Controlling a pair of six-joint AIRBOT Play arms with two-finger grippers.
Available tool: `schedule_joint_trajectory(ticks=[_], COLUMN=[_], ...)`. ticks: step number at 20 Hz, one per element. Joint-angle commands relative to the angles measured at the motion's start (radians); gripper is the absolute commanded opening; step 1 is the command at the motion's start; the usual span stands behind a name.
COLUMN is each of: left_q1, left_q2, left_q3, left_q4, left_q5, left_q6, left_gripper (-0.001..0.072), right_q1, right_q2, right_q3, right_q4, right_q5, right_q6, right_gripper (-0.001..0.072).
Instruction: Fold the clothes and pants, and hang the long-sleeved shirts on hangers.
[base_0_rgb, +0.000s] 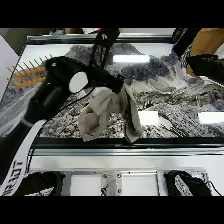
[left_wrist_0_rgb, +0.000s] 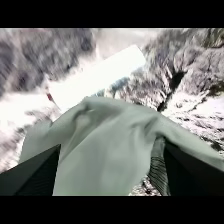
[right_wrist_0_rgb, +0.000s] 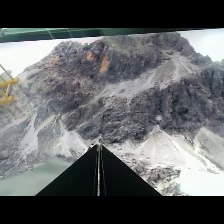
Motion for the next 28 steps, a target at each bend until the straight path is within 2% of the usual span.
schedule_joint_trajectory(ticks=[1, 3, 6, 8, 10, 12, 17, 23, 24, 25, 26, 27, 28], left_q1=[0.209, 0.343, 0.471, 0.525, 0.543, 0.531, 0.480, 0.400, 0.393, 0.390, 0.394, 0.404, 0.416], left_q2=[-0.106, -0.072, 0.039, 0.069, 0.038, -0.036, -0.241, -0.438, -0.457, -0.469, -0.476, -0.478, -0.474], left_q3=[-0.033, -0.113, -0.369, -0.528, -0.615, -0.628, -0.617, -0.408, -0.380, -0.359, -0.340, -0.323, -0.306], left_q4=[-0.365, -0.465, -0.484, -0.634, -0.888, -1.072, -1.432, -1.448, -1.448, -1.449, -1.449, -1.448, -1.446], left_q5=[0.001, -0.021, 0.014, 0.117, 0.169, 0.154, 0.135, 0.055, 0.055, 0.057, 0.057, 0.055, 0.051], left_q6=[0.004, 0.032, 0.025, 0.032, 0.142, 0.235, 0.372, 0.380, 0.377, 0.375, 0.370, 0.372, 0.373], left_gripper=[0.0706, 0.0706, 0.0706, 0.0705, 0.0705, 0.0705, 0.0706, 0.0705, 0.0613, 0.0398, 0.0128, 0.0011, 0.0011], right_q1=[-0.006, -0.006, -0.006, -0.005, -0.005, -0.005, -0.005, -0.005, -0.005, -0.004, -0.004, -0.004, 0.001], right_q2=[-0.006, -0.005, -0.006, -0.006, -0.005, -0.005, -0.005, -0.005, -0.005, -0.005, -0.005, -0.005, -0.005], right_q3=[0.001, 0.001, 0.000, -0.001, -0.001, -0.001, -0.001, -0.040, -0.067, -0.106, -0.153, -0.211, -0.282], right_q4=[-0.007, -0.007, -0.007, -0.007, -0.006, -0.005, -0.008, -0.143, -0.159, -0.169, -0.171, -0.174, -0.193], right_q5=[0.006, 0.037, 0.100, 0.126, 0.150, 0.169, 0.234, 0.286, 0.306, 0.316, 0.314, 0.303, 0.283], right_q6=[0.008, 0.005, 0.005, 0.005, 0.006, 0.009, 0.010, 0.089, 0.089, 0.089, 0.089, 0.089, 0.100], right_gripper=[0.0021, 0.0021, 0.0021, 0.0021, 0.0021, 0.0021, 0.0020, 0.0020, 0.0021, 0.0020, 0.0020, 0.0020, 0.0020])
